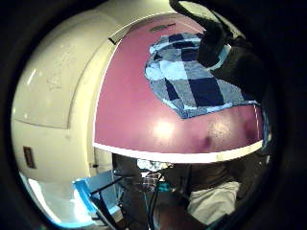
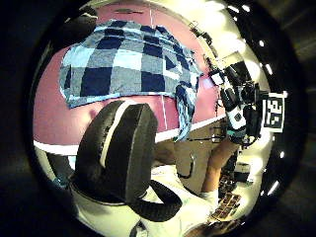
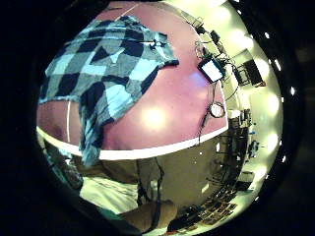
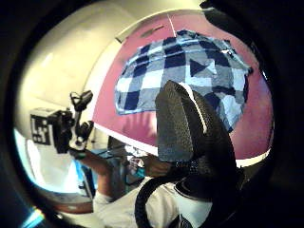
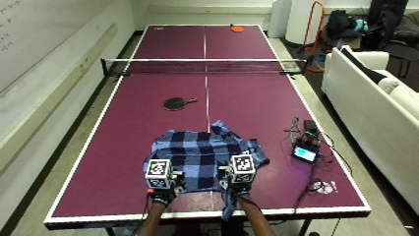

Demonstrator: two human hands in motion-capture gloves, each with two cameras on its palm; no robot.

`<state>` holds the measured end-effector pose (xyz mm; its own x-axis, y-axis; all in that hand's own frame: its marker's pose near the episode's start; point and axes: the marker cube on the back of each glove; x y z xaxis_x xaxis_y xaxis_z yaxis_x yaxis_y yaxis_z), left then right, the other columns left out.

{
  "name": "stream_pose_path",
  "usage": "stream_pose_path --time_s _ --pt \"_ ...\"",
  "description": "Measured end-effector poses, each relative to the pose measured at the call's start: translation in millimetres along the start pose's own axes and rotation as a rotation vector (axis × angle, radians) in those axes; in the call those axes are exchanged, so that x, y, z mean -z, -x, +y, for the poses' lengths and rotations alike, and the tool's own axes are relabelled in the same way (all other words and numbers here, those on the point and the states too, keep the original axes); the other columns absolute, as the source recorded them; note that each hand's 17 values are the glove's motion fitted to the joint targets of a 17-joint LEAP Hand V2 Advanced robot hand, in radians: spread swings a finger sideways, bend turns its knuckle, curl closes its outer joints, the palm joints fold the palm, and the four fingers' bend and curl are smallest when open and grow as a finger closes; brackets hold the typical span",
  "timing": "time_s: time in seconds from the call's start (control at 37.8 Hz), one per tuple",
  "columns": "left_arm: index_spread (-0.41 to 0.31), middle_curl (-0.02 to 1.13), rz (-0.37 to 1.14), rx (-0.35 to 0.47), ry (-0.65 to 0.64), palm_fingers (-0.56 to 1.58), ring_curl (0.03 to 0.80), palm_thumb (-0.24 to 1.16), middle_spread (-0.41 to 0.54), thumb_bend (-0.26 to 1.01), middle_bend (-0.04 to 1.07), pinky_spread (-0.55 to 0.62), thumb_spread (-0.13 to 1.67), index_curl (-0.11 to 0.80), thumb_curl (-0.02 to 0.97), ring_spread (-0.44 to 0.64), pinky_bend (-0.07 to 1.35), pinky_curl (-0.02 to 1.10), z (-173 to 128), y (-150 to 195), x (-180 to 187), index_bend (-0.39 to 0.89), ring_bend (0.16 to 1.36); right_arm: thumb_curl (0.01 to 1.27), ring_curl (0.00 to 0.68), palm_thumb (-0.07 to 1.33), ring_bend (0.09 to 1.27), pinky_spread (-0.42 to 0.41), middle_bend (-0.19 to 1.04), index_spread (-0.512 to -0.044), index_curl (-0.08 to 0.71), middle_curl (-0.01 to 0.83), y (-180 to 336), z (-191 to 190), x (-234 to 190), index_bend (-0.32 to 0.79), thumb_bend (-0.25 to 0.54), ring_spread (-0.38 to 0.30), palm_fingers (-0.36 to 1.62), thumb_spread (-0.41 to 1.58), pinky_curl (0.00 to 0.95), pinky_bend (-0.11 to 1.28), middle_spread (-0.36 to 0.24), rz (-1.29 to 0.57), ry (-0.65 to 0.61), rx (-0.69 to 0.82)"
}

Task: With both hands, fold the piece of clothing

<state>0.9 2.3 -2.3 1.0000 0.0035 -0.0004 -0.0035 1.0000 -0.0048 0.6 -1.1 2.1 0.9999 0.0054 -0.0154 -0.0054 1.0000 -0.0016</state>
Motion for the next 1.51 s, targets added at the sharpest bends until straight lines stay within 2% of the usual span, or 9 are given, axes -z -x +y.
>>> stream_pose_path --time_s 0.11,0.19,0.45,0.79,1.01,1.16,1.24,1.35,1.51 --pt "-0.090 0.12 0.017 -0.015 -0.012 0.66 0.170 0.12 -0.030 0.07 0.18 0.12 0.64 0.108 0.038 0.03 0.38 0.15 -1 -3 0 0.19 0.51 0.07 0.075 0.35 0.22 0.152 0.25 -0.247 0.130 0.104 1 4 8 0.24 0.237 0.064 0.39 0.68 0.127 0.35 -0.030 0.018 0.010 -0.009" --pt "-0.104 0.16 0.015 -0.022 -0.006 0.62 0.213 0.12 -0.027 0.06 0.17 0.14 0.79 0.144 0.052 0.04 0.39 0.20 1 -5 2 0.18 0.53 0.09 0.099 0.37 0.21 0.180 0.24 -0.289 0.172 0.132 1 7 14 0.24 0.245 0.078 0.38 0.85 0.158 0.35 -0.036 0.008 0.021 -0.010" --pt "-0.126 0.21 -0.008 -0.036 0.030 0.57 0.260 0.13 -0.019 0.02 0.16 0.18 1.05 0.222 0.101 0.06 0.39 0.26 -1 -4 -4 0.17 0.53 0.13 0.135 0.38 0.19 0.223 0.21 -0.352 0.247 0.200 -4 16 19 0.20 0.223 0.102 0.37 1.15 0.214 0.34 -0.044 -0.005 0.082 0.015" --pt "-0.121 0.25 -0.005 -0.054 0.036 0.54 0.291 0.13 -0.010 -0.01 0.16 0.21 1.15 0.272 0.149 0.07 0.38 0.31 9 -8 -9 0.15 0.56 0.17 0.168 0.38 0.19 0.236 0.19 -0.371 0.290 0.258 -9 28 5 0.17 0.156 0.116 0.34 1.27 0.263 0.35 -0.046 -0.013 0.128 0.017" --pt "-0.121 0.27 -0.062 -0.041 0.134 0.53 0.301 0.15 -0.009 -0.01 0.16 0.22 1.18 0.293 0.172 0.07 0.38 0.33 2 -8 -63 0.15 0.56 0.18 0.203 0.37 0.23 0.240 0.21 -0.363 0.254 0.293 -9 32 -44 0.08 0.112 0.123 0.25 1.29 0.303 0.41 -0.035 -0.009 0.281 0.009" --pt "-0.116 0.27 -0.113 0.018 0.226 0.48 0.314 0.16 0.004 -0.01 0.14 0.23 1.20 0.299 0.187 0.08 0.40 0.35 -12 5 -102 0.14 0.57 0.19 0.227 0.36 0.29 0.237 0.23 -0.357 0.196 0.313 -13 33 -65 0.03 0.075 0.130 0.16 1.28 0.332 0.49 -0.023 -0.057 0.411 0.007" --pt "-0.110 0.26 -0.158 0.064 0.222 0.46 0.322 0.19 0.013 0.00 0.14 0.23 1.20 0.299 0.196 0.08 0.41 0.36 -6 13 -92 0.13 0.59 0.19 0.234 0.36 0.30 0.228 0.24 -0.355 0.177 0.320 -12 48 -43 0.04 0.060 0.120 0.13 1.27 0.346 0.54 -0.014 -0.047 0.467 -0.015" --pt "-0.099 0.26 -0.140 0.087 0.228 0.43 0.328 0.23 0.021 0.01 0.14 0.22 1.22 0.295 0.209 0.08 0.43 0.37 -9 24 -104 0.13 0.61 0.20 0.240 0.37 0.30 0.207 0.26 -0.353 0.169 0.332 -18 50 -48 0.07 0.038 0.099 0.10 1.24 0.354 0.56 -0.009 -0.016 0.500 -0.018" --pt "-0.103 0.27 -0.250 0.106 0.065 0.43 0.324 0.22 0.020 -0.01 0.16 0.22 1.30 0.311 0.202 0.08 0.43 0.37 10 16 -65 0.17 0.59 0.23 0.243 0.43 0.30 0.179 0.25 -0.338 0.192 0.337 -20 50 -55 0.16 0.028 0.053 0.13 1.19 0.349 0.53 -0.018 -0.099 0.511 -0.015"
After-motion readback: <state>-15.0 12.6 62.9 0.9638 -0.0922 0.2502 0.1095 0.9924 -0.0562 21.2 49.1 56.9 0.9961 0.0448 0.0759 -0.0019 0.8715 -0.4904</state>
